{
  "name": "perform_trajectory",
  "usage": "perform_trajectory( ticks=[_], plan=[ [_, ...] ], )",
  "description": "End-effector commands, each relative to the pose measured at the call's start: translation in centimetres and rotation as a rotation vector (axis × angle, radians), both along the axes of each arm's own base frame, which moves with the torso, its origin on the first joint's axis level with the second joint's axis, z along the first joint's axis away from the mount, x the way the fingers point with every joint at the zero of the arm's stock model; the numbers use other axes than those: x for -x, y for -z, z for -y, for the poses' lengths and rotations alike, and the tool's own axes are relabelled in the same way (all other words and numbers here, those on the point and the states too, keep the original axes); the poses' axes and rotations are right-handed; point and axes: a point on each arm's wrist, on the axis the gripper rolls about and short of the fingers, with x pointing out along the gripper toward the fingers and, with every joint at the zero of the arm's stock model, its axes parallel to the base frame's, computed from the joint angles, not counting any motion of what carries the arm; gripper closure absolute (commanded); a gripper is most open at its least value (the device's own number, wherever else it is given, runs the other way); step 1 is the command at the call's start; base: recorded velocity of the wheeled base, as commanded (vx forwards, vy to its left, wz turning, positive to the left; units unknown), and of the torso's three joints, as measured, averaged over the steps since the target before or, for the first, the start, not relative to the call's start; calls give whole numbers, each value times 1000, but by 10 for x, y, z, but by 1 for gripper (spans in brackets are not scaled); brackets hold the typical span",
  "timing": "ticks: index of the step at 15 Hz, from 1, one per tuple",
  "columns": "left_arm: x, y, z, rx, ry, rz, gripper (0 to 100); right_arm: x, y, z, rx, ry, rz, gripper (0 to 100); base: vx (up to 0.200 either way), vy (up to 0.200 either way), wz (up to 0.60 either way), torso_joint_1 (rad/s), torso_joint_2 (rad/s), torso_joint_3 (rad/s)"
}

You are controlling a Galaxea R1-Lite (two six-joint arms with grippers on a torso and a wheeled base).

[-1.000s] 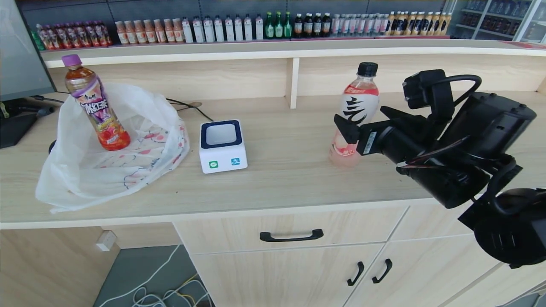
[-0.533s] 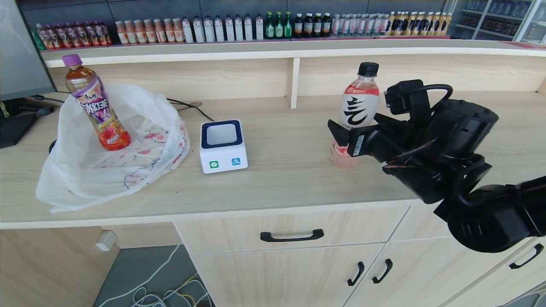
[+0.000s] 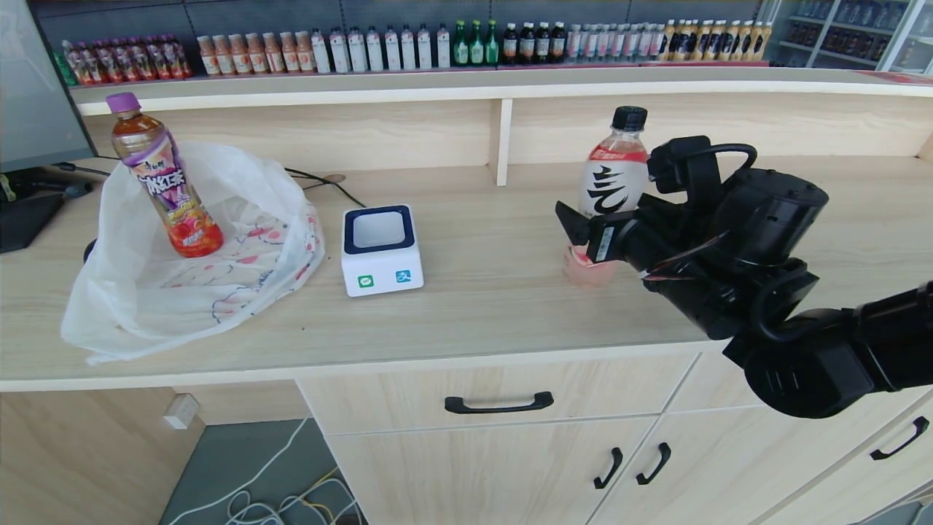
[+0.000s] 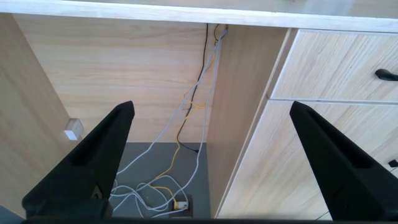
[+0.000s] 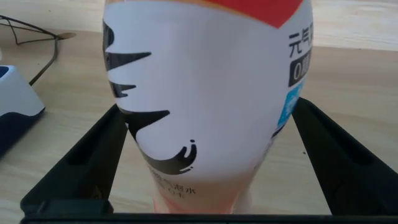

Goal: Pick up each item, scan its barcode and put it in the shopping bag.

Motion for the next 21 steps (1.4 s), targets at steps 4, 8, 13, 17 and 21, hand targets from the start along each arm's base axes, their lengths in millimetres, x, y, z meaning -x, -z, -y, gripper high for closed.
perform_trajectory(
  ticks=[4,8,13,17,21],
  plan=[
    [0,0,0,0,-1,1,0,-7,1,-4,-3,1,7,0,0,0,0,0,0,0],
    [0,0,0,0,1,1,0,-11,1,-5,-3,1,10,0,0,0,0,0,0,0],
    [0,0,0,0,-1,1,0,-14,-2,-6,-11,2,22,0,0,0,0,0,0,0],
    [0,0,0,0,-1,1,0,-13,-4,-6,-14,2,28,100,0,0,0,0,0,0],
    [0,0,0,0,1,1,0,-12,-7,-6,-18,1,35,100,0,0,0,0,0,0]
  ],
)
